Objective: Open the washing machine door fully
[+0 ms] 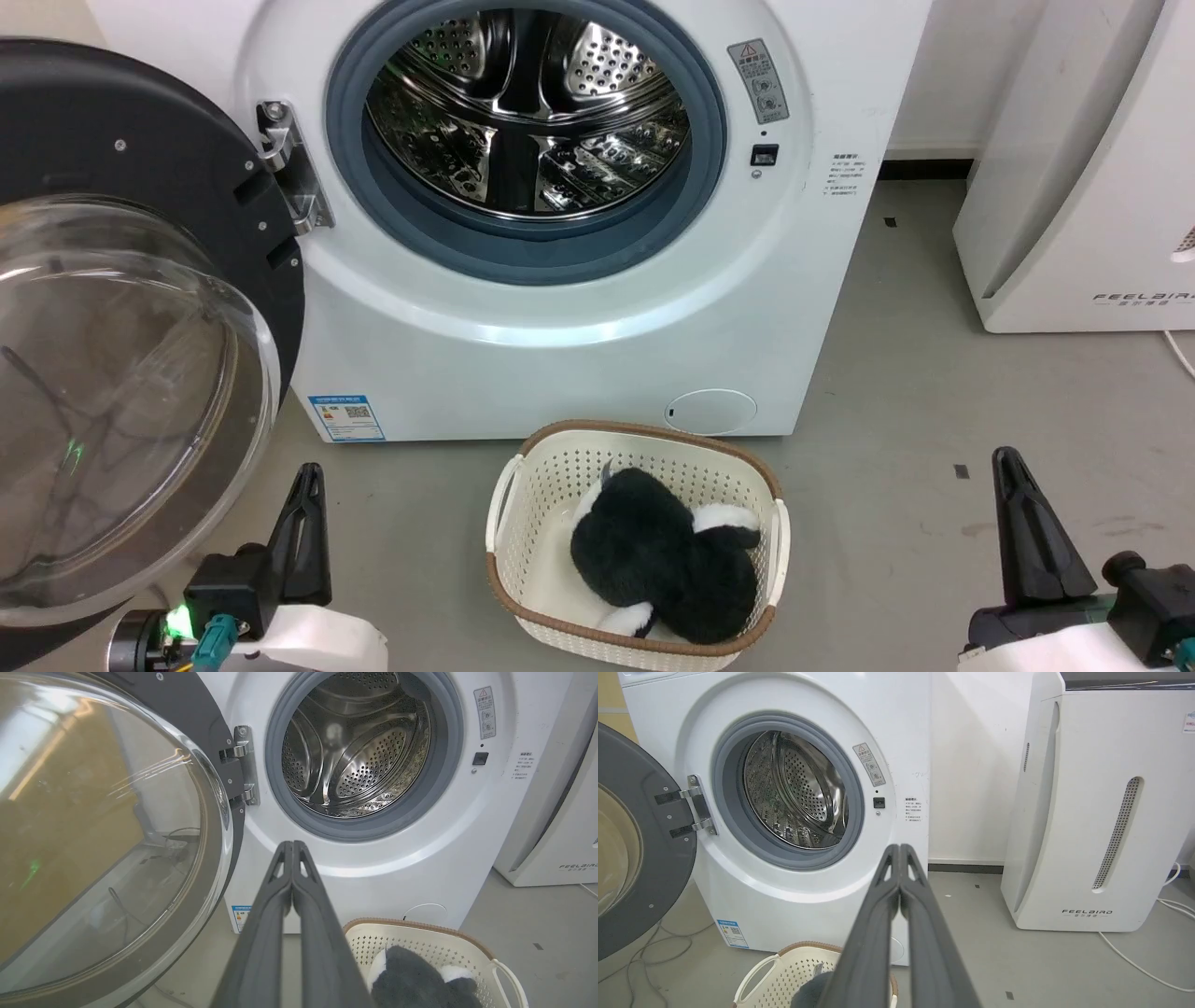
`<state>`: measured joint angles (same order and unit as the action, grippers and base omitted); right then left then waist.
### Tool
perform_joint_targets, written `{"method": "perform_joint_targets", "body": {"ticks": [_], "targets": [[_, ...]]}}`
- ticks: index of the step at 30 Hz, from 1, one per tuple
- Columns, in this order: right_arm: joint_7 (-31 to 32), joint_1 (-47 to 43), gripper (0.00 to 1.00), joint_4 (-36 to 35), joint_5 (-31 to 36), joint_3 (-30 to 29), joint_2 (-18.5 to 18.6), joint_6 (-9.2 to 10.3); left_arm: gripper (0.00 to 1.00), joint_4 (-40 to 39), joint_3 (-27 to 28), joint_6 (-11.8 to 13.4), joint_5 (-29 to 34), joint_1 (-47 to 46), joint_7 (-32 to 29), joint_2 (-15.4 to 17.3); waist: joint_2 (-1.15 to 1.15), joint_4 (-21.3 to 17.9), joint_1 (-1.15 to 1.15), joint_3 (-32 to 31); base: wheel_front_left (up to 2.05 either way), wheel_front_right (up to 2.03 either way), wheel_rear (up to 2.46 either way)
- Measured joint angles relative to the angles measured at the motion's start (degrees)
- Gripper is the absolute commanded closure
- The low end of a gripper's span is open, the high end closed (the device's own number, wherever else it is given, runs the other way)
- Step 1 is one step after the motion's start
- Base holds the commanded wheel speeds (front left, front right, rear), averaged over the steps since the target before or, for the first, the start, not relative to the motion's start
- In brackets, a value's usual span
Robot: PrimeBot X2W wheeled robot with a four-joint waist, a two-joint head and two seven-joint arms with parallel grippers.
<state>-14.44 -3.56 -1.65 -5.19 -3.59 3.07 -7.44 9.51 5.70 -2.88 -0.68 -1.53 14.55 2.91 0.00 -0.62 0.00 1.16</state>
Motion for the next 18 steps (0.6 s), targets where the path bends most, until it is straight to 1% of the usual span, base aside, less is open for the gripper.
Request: {"method": "perform_joint_targets", "body": {"ticks": [18], "targets": [[1.8,0.1,1.0,0.1,0.6,0.4,0.0,0.0,1.0,-1.1,-0.9,0.0,0.0,0.0,-2.0,0.0,0.0,0.1,0.0,-0.2,0.0,0.0,0.0]]}}
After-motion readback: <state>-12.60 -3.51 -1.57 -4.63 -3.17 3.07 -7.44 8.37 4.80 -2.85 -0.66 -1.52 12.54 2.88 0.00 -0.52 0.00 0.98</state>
